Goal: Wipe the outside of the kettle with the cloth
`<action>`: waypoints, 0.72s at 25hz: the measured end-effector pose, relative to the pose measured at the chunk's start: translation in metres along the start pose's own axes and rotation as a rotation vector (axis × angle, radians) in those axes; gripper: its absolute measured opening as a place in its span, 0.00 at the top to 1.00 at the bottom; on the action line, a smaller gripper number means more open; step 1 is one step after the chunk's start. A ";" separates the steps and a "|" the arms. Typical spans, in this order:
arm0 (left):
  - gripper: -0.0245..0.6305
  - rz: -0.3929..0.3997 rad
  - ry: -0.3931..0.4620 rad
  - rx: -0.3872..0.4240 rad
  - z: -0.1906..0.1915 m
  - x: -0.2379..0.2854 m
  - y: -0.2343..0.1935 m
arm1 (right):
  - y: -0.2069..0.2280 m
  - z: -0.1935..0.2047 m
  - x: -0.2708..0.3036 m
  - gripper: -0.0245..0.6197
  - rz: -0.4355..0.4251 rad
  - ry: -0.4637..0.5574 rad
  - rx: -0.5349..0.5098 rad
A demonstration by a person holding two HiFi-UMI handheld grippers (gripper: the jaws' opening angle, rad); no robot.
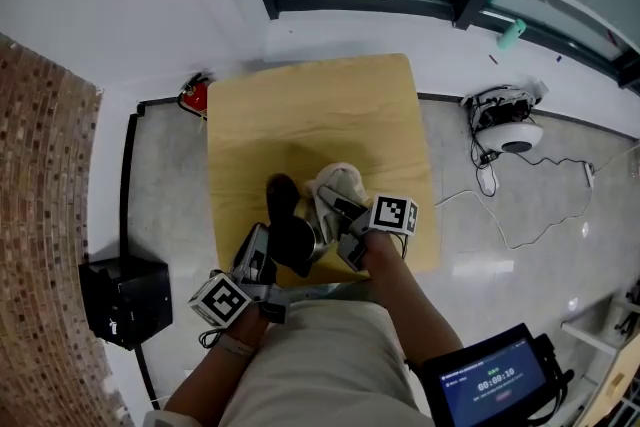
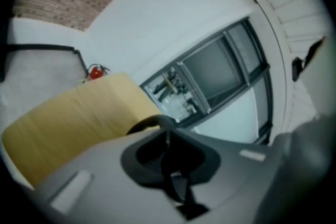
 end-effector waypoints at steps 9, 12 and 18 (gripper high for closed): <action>0.98 0.011 0.152 -0.200 -0.036 -0.007 0.009 | -0.059 -0.031 0.055 0.83 -0.062 -0.165 -0.275; 0.98 0.249 -0.113 0.563 -0.062 -0.005 0.057 | -0.097 0.003 0.012 0.83 -0.123 -0.091 -0.554; 0.96 0.340 -0.523 1.522 -0.013 0.033 0.074 | 0.005 0.013 0.023 0.83 0.223 -0.112 -0.532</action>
Point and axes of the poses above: the fingertips, and each gripper's own axes: x forward along the fingers, y to its right, z out of its underside, the point moved 9 cm from there along -x, backward along the fingers, and after that the axes turned 4 degrees about x, right-handed, at the moved point
